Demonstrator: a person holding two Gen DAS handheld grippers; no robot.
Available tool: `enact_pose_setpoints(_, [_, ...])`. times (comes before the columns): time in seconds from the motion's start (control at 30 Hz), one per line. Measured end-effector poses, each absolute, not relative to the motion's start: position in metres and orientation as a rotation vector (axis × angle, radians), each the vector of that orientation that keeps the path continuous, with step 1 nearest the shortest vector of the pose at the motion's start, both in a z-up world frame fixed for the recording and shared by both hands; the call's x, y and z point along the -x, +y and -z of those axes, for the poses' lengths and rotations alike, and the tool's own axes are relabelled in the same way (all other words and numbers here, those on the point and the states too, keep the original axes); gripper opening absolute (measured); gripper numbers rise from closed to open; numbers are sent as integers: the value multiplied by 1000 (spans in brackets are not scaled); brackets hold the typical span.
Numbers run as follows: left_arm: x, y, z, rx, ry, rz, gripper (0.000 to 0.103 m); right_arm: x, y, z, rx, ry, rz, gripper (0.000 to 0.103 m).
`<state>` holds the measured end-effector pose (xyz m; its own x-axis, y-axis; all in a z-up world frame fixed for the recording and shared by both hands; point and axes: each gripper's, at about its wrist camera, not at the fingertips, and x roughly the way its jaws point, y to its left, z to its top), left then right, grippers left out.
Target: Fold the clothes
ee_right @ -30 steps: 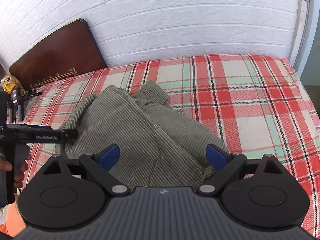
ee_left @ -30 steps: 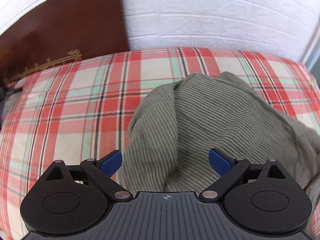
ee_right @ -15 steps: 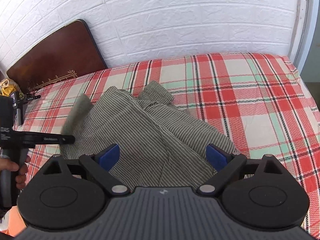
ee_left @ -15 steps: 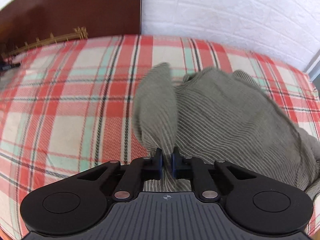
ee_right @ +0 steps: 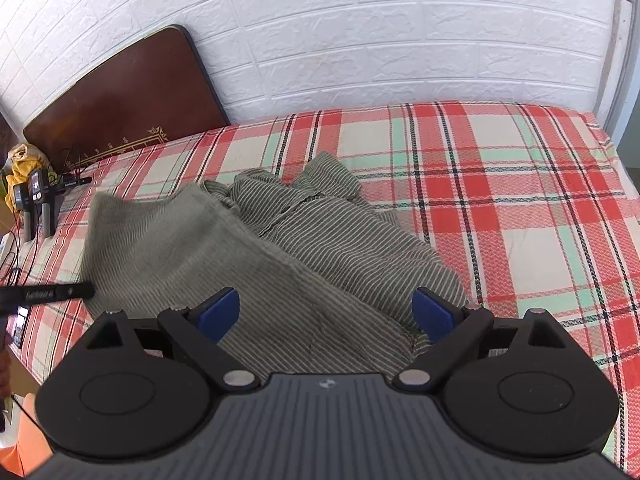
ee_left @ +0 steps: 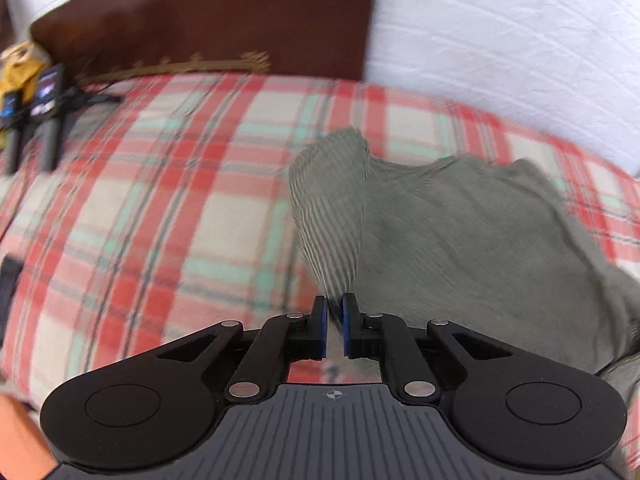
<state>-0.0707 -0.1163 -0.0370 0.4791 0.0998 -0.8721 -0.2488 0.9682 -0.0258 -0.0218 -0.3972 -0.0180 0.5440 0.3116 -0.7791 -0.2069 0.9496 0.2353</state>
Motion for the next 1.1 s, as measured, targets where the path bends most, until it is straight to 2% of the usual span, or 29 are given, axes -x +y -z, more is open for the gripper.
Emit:
enact_pose_setpoints(0.23, [96, -88, 54, 204, 1108, -283, 3, 15, -383, 21, -78, 965, -365, 94])
enact_pose_setpoints(0.27, [98, -89, 51, 215, 1101, -266, 6, 13, -379, 21, -68, 965, -376, 94])
enact_pose_setpoints(0.3, [99, -90, 48, 225, 1094, -250, 28, 10, -375, 21, -58, 965, -386, 94])
enact_pose_setpoints(0.33, [99, -92, 45, 228, 1084, -236, 29, 6, -372, 22, -47, 966, -400, 94])
enact_pose_setpoints(0.47, [88, -109, 37, 219, 1048, -186, 58, -12, -356, 29, -11, 977, -456, 94])
enact_pose_setpoints(0.6, [71, -127, 36, 193, 1027, -147, 72, -30, -339, 39, 8, 1004, -516, 87])
enact_pose_setpoints(0.83, [38, -129, 62, 167, 1075, -149, 72, -48, -314, 52, 40, 1037, -548, 73])
enact_pose_setpoints(0.87, [35, -127, 66, 177, 1088, -143, 69, -49, -313, 54, 37, 1045, -549, 62])
enact_pose_setpoints(0.9, [33, -125, 70, 189, 1105, -133, 43, -51, -313, 56, 27, 1063, -548, 40])
enact_pose_setpoints(0.97, [30, -121, 77, 216, 1135, -115, 18, -50, -313, 57, -10, 1095, -556, 11])
enact_pose_setpoints(1.1, [40, -115, 73, 236, 1120, -134, 10, -33, -315, 43, -52, 1090, -618, 5])
